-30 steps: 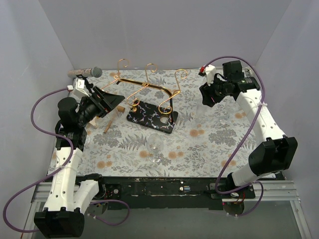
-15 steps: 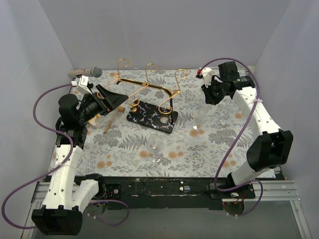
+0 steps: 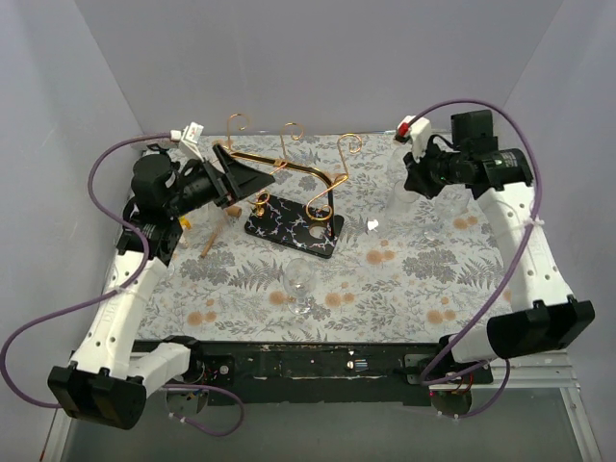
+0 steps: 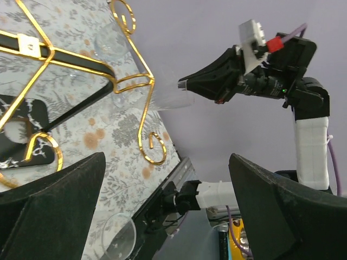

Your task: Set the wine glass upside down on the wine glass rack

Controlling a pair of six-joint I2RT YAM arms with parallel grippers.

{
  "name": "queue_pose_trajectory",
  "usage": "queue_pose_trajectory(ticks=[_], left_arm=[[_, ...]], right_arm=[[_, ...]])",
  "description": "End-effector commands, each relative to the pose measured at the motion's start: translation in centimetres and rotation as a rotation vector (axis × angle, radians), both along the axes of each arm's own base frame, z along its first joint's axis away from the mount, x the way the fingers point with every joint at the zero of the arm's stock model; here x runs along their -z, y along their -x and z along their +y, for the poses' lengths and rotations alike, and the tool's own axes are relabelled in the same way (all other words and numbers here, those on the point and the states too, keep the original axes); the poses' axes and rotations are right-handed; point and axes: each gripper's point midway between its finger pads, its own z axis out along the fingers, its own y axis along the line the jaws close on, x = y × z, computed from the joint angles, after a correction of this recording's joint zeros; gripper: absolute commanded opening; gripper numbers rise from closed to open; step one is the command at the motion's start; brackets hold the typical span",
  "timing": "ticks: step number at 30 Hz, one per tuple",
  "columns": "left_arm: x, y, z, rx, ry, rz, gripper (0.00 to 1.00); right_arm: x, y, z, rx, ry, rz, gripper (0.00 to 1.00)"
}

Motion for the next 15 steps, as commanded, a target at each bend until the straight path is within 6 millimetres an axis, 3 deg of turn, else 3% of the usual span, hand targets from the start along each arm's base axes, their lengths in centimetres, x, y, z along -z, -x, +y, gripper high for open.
queue_pose_trajectory(ticks=[1, 5, 11, 15], left_arm=[[-2.3, 0.4, -3.4, 0.081, -0.015, -0.055, 0.98], [-2.9, -0.6, -5.9, 0.103, -0.057, -0.068, 0.97], [-3.8, -2.1, -10.0, 0.164, -0.092, -0.085, 0.96], [-2.7, -3.3, -13.0, 0.205, -0.132, -0.070, 0.93]], right_arm=[[-7.8, 2.6, 0.0, -0.065, -0.131, -0.159, 0.02], [-13.6, 3.9, -0.8, -0.062, -0.227, -0.286, 0.02], [-18.3, 5.3, -1.0, -0.091, -0.304, -0.383, 0.04], [-20.8, 6.1, -1.0, -0.119, -0.355, -0.430, 0.04]])
